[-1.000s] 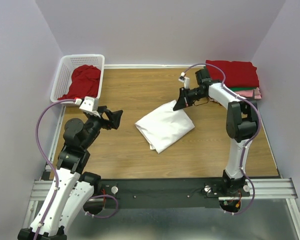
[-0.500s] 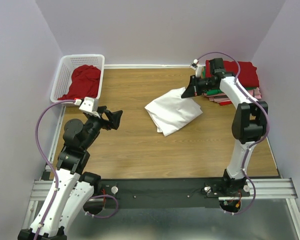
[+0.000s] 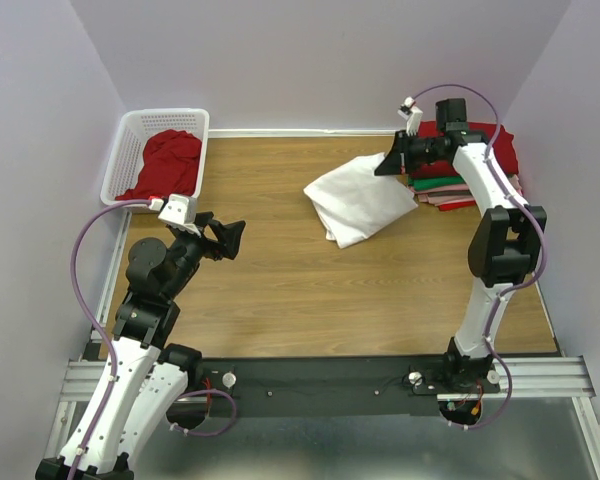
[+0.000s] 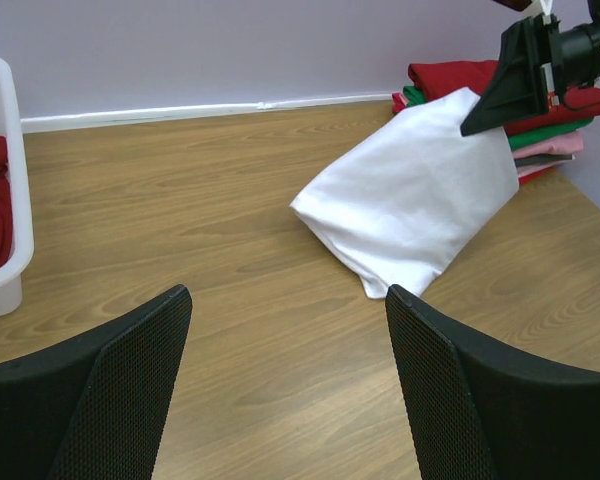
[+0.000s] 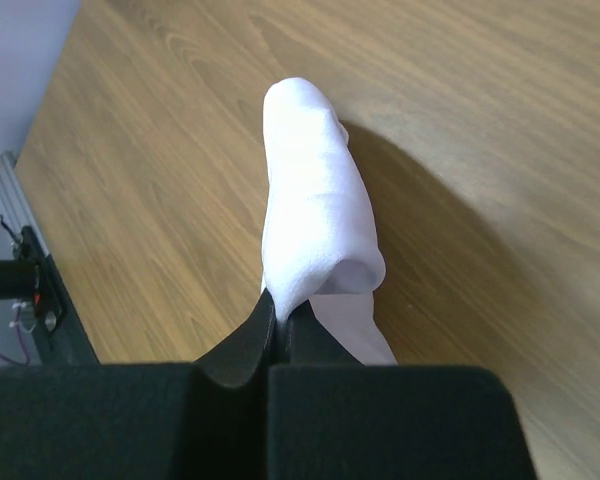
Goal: Fold and stack the t-shirts
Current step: Neatly place the folded tshirt to the corner
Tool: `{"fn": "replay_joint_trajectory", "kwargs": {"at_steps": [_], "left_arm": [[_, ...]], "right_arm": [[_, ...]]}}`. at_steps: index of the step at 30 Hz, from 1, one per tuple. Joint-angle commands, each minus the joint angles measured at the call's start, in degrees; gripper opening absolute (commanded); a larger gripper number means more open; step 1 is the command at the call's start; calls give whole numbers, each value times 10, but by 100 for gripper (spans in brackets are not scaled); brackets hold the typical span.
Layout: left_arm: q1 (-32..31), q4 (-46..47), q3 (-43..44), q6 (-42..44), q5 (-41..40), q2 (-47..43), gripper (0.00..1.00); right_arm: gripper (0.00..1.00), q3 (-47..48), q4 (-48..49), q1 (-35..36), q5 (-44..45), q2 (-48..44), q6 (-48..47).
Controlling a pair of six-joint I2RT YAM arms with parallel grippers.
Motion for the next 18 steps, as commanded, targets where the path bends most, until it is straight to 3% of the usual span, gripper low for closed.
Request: {"fn": "replay_joint_trajectory", "kwargs": {"at_steps": [1, 18], "left_arm": [[0, 12, -7, 6, 13, -4, 86], [0, 12, -6, 8, 14, 4, 86]], "right_arm": [[0, 50, -7, -20, 30, -20, 17], [0, 176, -6, -54, 108, 24, 38]]}}
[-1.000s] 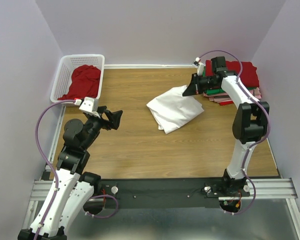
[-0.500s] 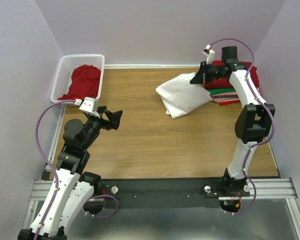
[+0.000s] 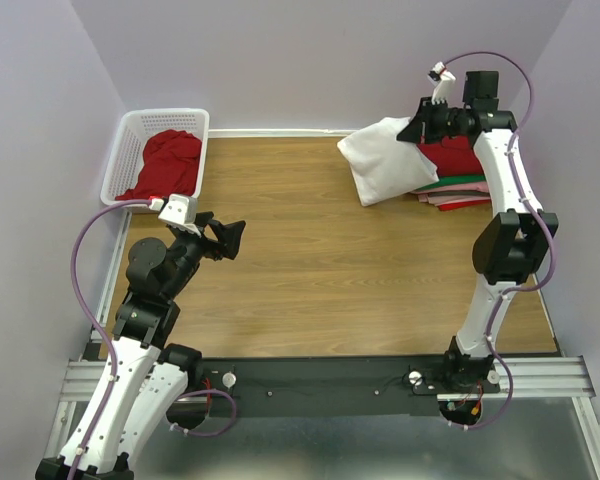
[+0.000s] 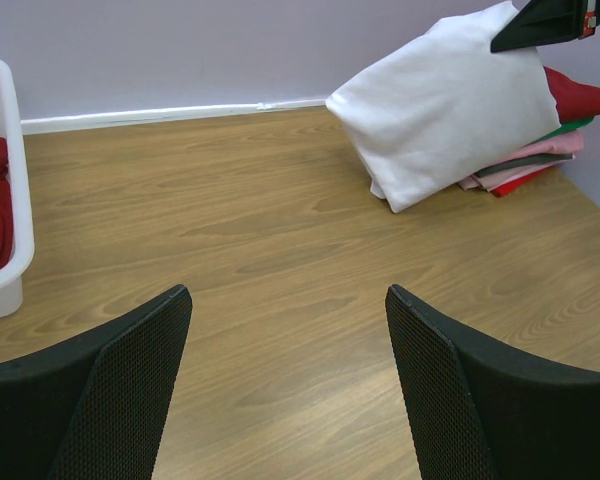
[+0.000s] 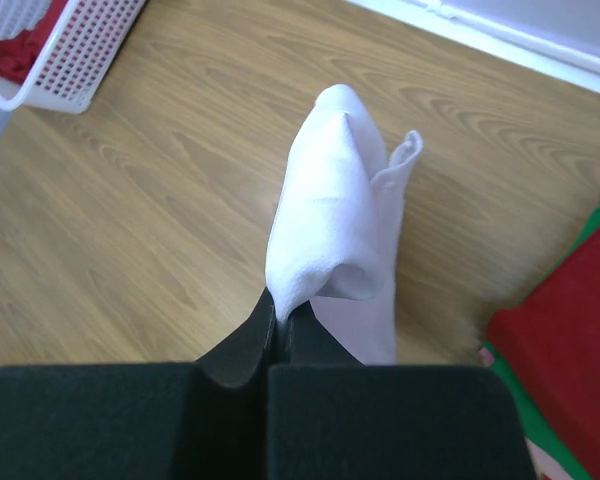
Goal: Fold and stack the t-shirts
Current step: Neatly place the folded tshirt to the corner
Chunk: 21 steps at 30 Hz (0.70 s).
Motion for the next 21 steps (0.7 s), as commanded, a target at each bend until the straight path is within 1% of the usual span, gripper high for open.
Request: {"fn": "replay_joint_trajectory", "kwargs": {"at_steps": [1, 21], "left_arm": [[0, 12, -6, 6, 13, 0, 86], [0, 11, -6, 6, 12, 0, 86]], "right_arm": [[0, 30, -5, -11, 36, 13, 8], [0, 92, -6, -44, 77, -8, 1]]}}
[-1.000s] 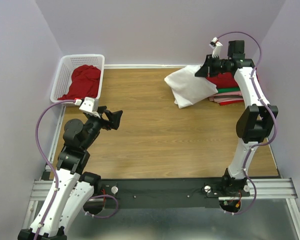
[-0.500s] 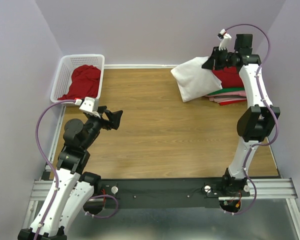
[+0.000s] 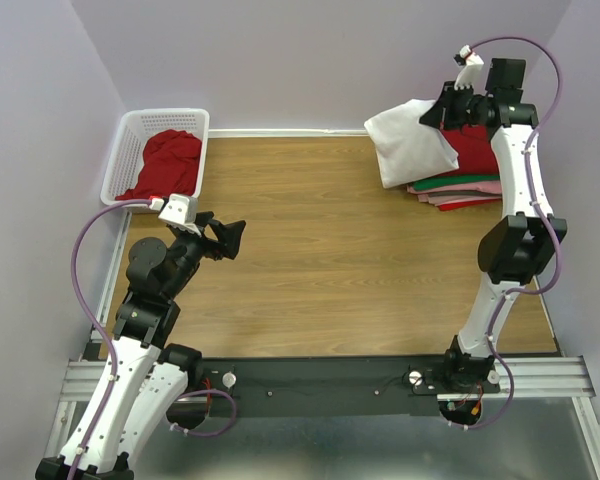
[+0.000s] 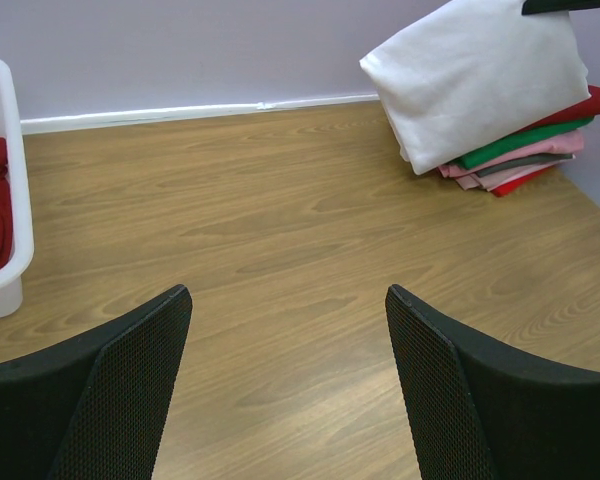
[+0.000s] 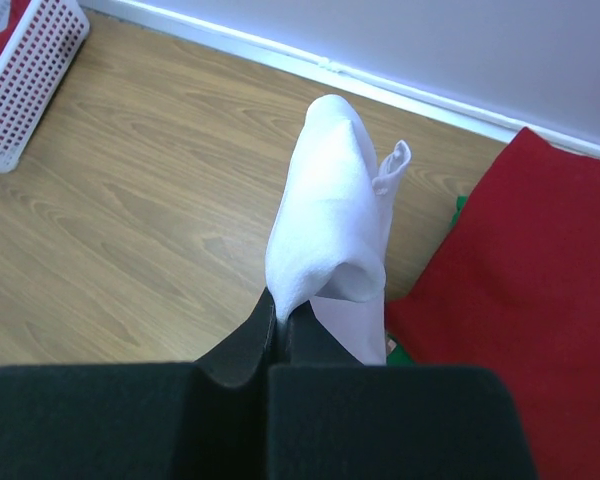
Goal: Fold and stack the t-shirts
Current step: Neatly place the folded tshirt to the corner
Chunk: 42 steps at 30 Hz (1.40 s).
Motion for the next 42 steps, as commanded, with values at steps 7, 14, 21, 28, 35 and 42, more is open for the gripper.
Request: {"fn": "replay_joint_trajectory", "kwargs": {"at_steps": [7, 14, 21, 28, 35, 42], "left_arm": [[0, 10, -6, 6, 12, -2, 86], [1, 10, -6, 6, 13, -3, 86], [0, 11, -6, 6, 13, -3, 86], [0, 11, -7, 7, 14, -4, 86], [0, 11, -7, 6, 14, -2, 86], [0, 12, -7, 7, 14, -1, 86]], "right_arm": [[0, 48, -3, -17, 26, -22, 1], [0, 56, -3, -26, 27, -30, 0], [0, 63, -3, -36, 26, -41, -2], [0, 67, -3, -46, 24, -50, -2], [0, 68, -3, -57, 25, -48, -4], [0, 74, -3, -63, 47, -18, -18]]}}
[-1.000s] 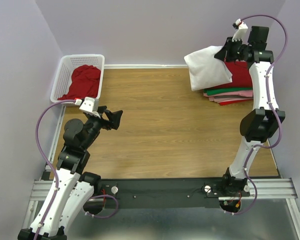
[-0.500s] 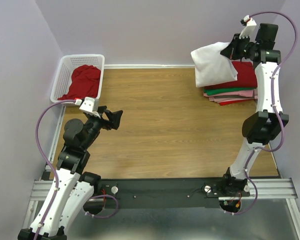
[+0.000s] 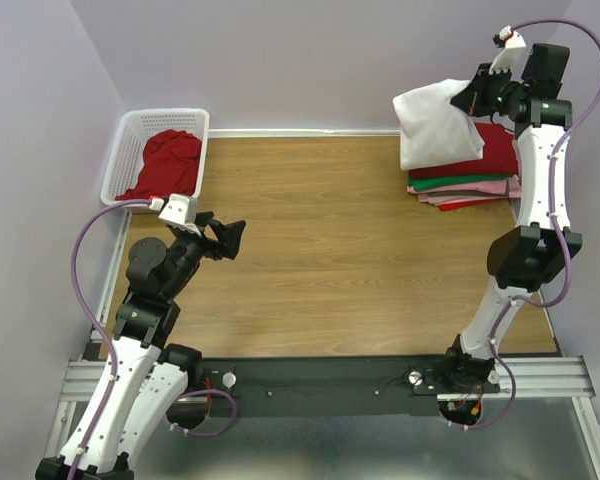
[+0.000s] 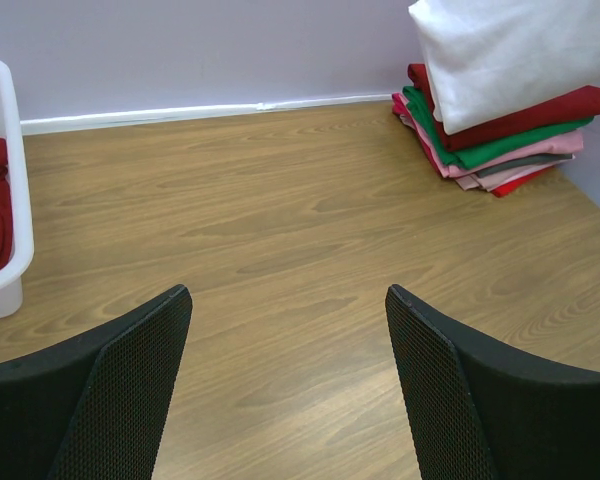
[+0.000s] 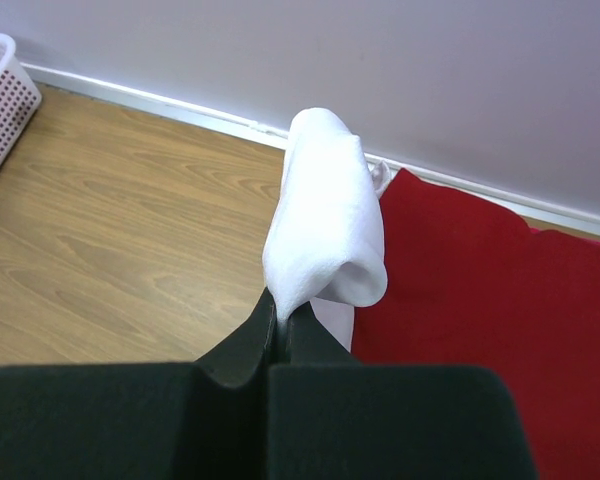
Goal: Fold and stack the t-shirts
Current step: Neatly place the folded tshirt to the corner
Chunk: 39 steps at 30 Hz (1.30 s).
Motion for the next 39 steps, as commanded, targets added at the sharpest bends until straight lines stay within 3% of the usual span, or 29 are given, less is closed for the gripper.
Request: {"fn": "replay_joint_trajectory", "kwargs": {"at_steps": [1, 16, 39], "left_arm": [[0, 11, -7, 8, 14, -1, 86], [1, 11, -6, 9, 15, 6, 86], [0, 11, -6, 8, 14, 15, 86]], "right_arm": [[0, 26, -2, -8, 25, 16, -15], [0, 86, -2, -17, 102, 103, -45], [0, 90, 100, -16, 332, 174, -69]]}}
